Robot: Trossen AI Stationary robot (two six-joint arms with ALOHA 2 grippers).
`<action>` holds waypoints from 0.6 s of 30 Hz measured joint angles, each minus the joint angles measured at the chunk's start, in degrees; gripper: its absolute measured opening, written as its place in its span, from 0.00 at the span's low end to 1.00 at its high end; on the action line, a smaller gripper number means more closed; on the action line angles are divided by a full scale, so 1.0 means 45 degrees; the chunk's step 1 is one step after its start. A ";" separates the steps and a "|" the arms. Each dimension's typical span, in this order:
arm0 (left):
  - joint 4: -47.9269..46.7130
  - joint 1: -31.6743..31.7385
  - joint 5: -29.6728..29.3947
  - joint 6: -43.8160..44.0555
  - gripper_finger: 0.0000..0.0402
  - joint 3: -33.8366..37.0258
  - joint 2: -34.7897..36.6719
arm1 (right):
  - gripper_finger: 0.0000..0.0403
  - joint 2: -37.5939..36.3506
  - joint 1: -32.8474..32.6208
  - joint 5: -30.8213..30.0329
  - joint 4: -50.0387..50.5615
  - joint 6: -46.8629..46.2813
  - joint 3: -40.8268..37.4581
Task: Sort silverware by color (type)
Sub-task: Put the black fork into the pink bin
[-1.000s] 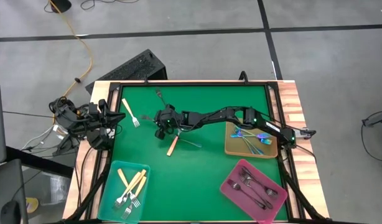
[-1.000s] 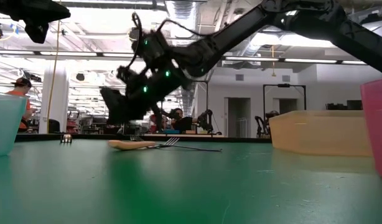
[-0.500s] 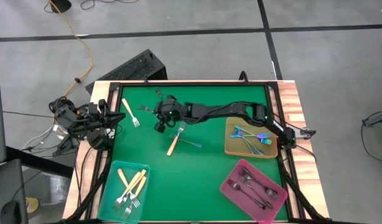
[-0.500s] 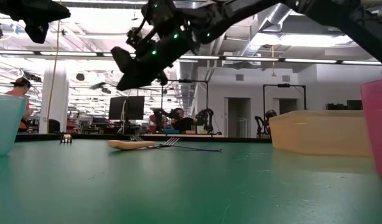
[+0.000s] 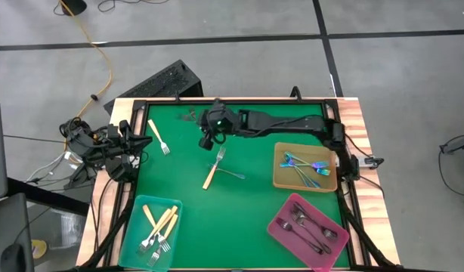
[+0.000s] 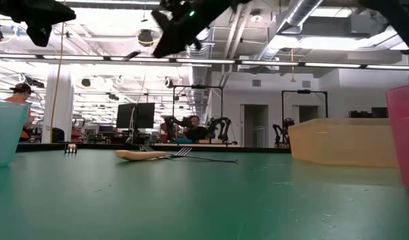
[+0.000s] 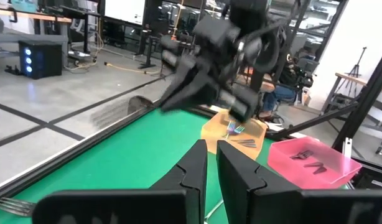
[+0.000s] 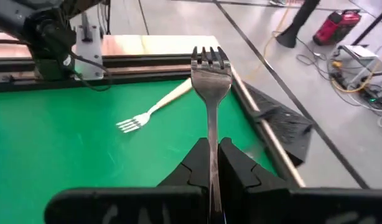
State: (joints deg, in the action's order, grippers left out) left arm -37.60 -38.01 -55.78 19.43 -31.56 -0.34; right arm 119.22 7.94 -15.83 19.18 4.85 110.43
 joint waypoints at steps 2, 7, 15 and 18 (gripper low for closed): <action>0.0000 0.0002 -0.0017 0.0019 0.06 -0.0003 0.0000 | 0.09 -0.0575 0.0049 -0.0114 0.0911 0.0168 0.0015; 0.0005 0.0002 -0.0026 0.0032 0.06 -0.0003 0.0000 | 0.09 -0.1747 0.0088 -0.0881 0.3084 0.0702 0.0005; 0.0005 0.0002 -0.0042 0.0066 0.06 -0.0003 0.0000 | 0.09 -0.4174 -0.0054 -0.1802 0.6258 0.0846 0.0020; 0.0009 -0.0003 -0.0040 0.0066 0.06 -0.0003 0.0000 | 0.09 -0.5094 -0.0249 -0.2301 0.7352 0.0608 0.0015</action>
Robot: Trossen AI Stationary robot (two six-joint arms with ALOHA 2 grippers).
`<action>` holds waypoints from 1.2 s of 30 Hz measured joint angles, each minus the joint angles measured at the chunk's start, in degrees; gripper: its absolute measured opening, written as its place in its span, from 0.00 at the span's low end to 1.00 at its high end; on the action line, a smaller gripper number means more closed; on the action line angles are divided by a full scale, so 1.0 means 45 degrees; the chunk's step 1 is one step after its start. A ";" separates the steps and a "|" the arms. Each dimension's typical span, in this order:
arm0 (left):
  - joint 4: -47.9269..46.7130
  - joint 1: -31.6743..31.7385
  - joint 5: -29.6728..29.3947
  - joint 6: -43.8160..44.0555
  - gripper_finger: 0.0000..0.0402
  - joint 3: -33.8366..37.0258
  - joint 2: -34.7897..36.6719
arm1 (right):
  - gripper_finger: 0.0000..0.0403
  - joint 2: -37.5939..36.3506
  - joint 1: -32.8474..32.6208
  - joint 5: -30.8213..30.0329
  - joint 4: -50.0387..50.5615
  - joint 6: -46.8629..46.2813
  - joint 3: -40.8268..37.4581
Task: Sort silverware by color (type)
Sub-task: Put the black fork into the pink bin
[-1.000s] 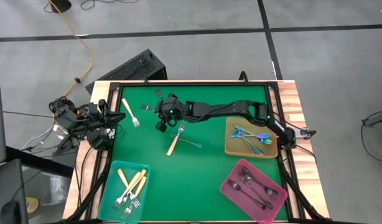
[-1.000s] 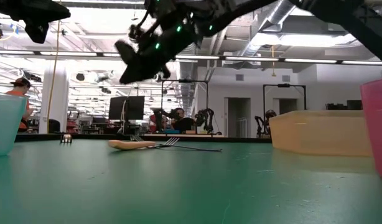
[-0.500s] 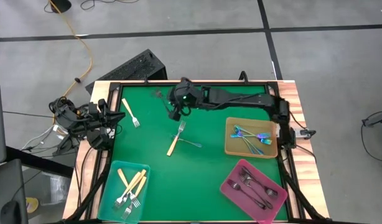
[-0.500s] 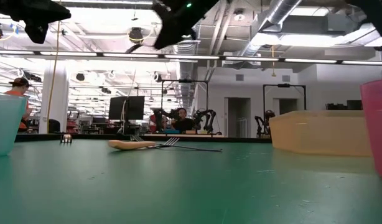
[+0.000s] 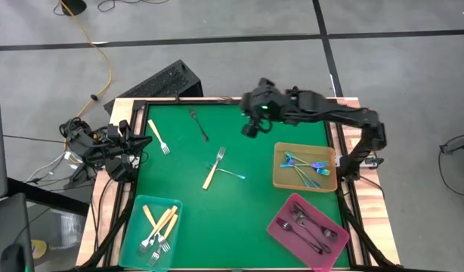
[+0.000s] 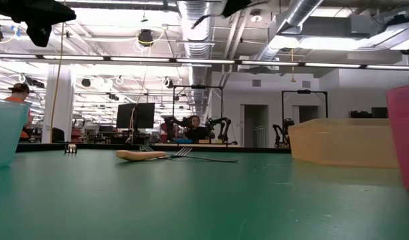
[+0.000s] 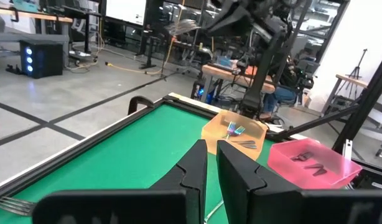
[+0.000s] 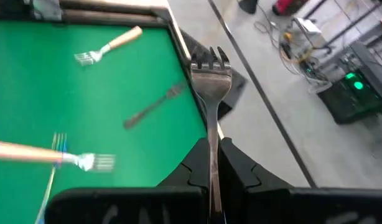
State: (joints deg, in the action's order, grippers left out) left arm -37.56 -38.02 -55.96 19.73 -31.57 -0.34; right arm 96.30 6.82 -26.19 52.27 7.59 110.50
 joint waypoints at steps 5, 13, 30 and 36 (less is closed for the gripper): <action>0.0004 0.0001 0.0006 0.0000 0.06 0.0004 0.0000 | 0.09 -0.1600 -0.0487 -0.1479 0.2163 -0.1076 -0.0219; 0.0003 0.0003 0.0010 -0.0005 0.06 0.0004 0.0000 | 0.09 -0.4893 -0.1622 -0.2901 0.2741 -0.4133 -0.4293; 0.0001 0.0001 0.0009 -0.0018 0.06 0.0004 0.0000 | 0.09 -0.8215 -0.7770 -0.4509 0.2706 -1.6424 -1.2895; -0.0003 0.0004 0.0009 -0.0019 0.06 0.0004 0.0000 | 0.09 -0.7601 -1.0173 -0.4474 0.3014 -2.0577 -1.3678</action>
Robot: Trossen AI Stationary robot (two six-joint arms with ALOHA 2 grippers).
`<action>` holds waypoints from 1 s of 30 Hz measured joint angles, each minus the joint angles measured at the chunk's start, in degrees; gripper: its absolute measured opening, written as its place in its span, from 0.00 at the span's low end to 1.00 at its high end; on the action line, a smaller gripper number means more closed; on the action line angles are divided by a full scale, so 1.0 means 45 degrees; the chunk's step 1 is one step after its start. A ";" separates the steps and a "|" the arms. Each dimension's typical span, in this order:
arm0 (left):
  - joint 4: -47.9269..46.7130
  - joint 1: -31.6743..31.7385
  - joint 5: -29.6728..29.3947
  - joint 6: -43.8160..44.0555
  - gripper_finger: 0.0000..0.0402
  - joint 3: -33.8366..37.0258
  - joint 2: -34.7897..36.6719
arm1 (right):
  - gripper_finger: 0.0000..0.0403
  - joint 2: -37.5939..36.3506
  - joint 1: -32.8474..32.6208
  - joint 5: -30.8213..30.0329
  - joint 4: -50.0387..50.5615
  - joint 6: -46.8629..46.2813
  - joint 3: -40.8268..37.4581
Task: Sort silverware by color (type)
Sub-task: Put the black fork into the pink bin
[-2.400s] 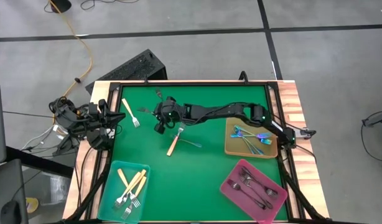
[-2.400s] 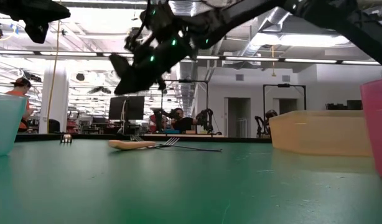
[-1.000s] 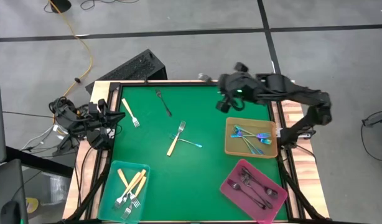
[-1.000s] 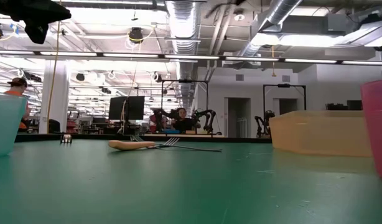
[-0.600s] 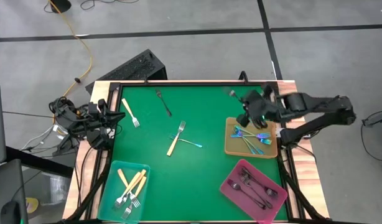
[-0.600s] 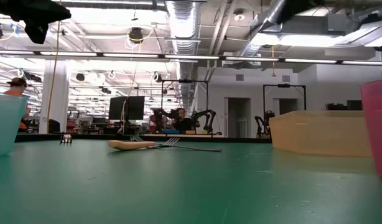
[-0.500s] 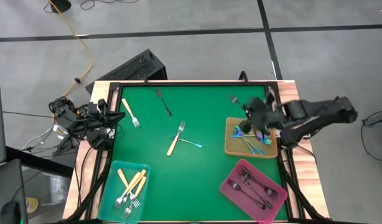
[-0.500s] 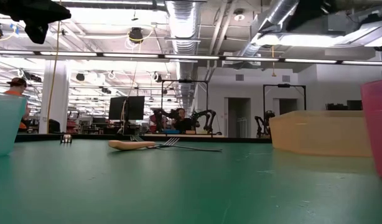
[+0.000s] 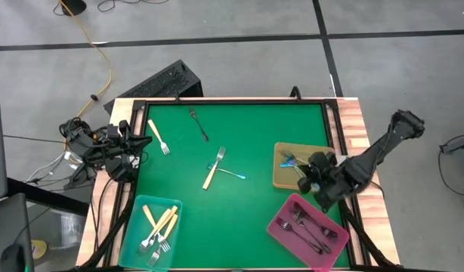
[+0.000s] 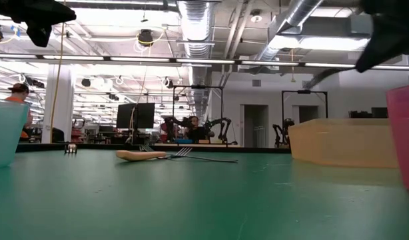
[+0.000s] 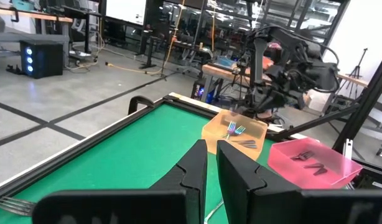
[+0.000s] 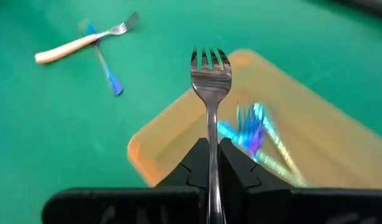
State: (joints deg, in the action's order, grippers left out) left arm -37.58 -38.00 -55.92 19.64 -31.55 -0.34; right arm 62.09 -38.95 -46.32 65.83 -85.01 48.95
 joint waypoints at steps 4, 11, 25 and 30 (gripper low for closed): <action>-0.0001 -0.0004 -0.0029 -0.0001 0.06 0.0000 0.0000 | 0.10 0.0690 -0.1220 0.0212 0.0213 -0.2013 -0.0005; -0.0001 -0.0002 -0.0061 -0.0001 0.06 0.0000 0.0000 | 0.10 0.2368 -0.3546 0.1354 0.0301 -0.5197 0.0103; -0.0001 0.0001 -0.0325 0.0004 0.06 0.0000 0.0000 | 0.10 0.7094 -0.6487 0.1346 0.4805 -0.8366 0.5242; -0.0001 -0.0004 -0.0335 0.0009 0.06 0.0000 0.0000 | 0.10 0.8712 -0.7051 0.1350 0.4777 -0.8636 0.6392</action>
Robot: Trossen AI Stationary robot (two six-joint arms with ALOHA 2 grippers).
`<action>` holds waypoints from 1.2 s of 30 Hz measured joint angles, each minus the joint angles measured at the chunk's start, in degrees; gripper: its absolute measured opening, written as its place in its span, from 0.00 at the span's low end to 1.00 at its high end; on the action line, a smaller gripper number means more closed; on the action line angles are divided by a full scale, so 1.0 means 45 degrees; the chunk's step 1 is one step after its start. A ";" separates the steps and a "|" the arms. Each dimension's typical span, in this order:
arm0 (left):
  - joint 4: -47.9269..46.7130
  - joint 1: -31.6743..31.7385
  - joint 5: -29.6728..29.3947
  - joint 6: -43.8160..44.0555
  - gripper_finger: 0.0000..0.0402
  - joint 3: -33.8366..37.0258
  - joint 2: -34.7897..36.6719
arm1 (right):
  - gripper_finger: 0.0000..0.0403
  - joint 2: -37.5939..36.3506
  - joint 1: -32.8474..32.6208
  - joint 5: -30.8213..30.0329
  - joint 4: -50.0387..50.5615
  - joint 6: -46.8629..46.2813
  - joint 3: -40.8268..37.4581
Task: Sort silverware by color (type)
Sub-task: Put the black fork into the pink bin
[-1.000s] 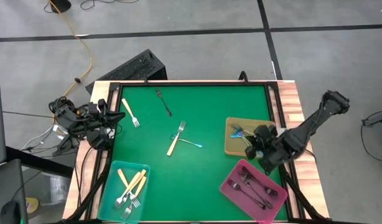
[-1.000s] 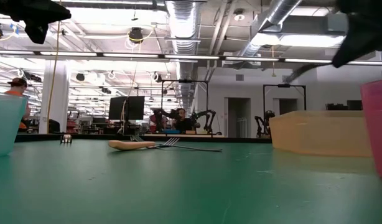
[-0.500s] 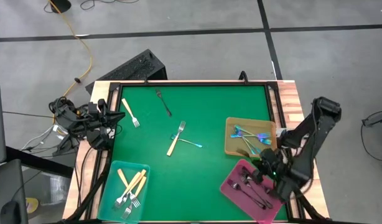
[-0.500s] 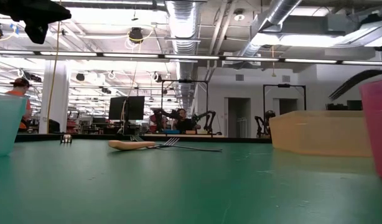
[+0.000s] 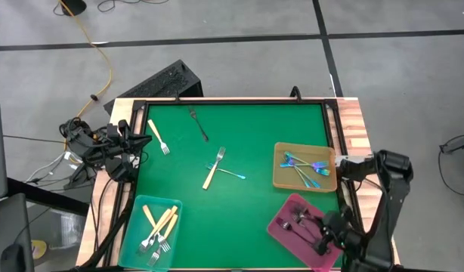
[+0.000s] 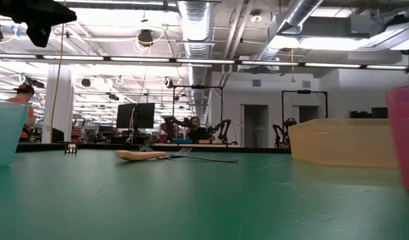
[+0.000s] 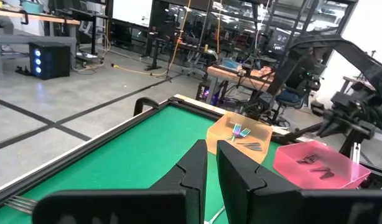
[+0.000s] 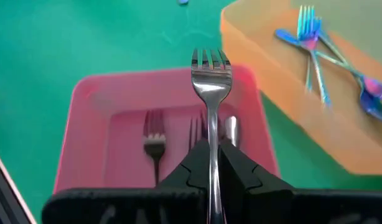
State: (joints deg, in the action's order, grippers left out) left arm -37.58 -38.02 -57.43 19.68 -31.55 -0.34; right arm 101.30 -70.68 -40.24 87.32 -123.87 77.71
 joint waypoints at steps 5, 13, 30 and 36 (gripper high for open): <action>0.0000 0.0001 -0.0002 0.0005 0.06 0.0000 0.0000 | 0.10 0.1078 -0.0043 0.0002 -0.0601 -0.0040 0.0359; 0.0000 0.0004 -0.0005 0.0010 0.06 0.0000 0.0000 | 0.10 0.1941 -0.0013 0.0001 -0.1765 -0.0040 0.0364; -0.0004 0.0000 -0.0005 0.0010 0.06 0.0000 0.0004 | 0.10 0.2365 0.0250 0.0350 -0.4419 0.0145 -0.1177; -0.0005 0.0004 -0.0005 0.0010 0.06 0.0000 0.0003 | 0.11 0.2365 0.0313 0.0647 -0.5264 0.0154 -0.1693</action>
State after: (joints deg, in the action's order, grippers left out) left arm -37.60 -38.00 -57.45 19.73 -31.55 -0.33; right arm 111.94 -69.28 -37.33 63.64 -123.17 70.10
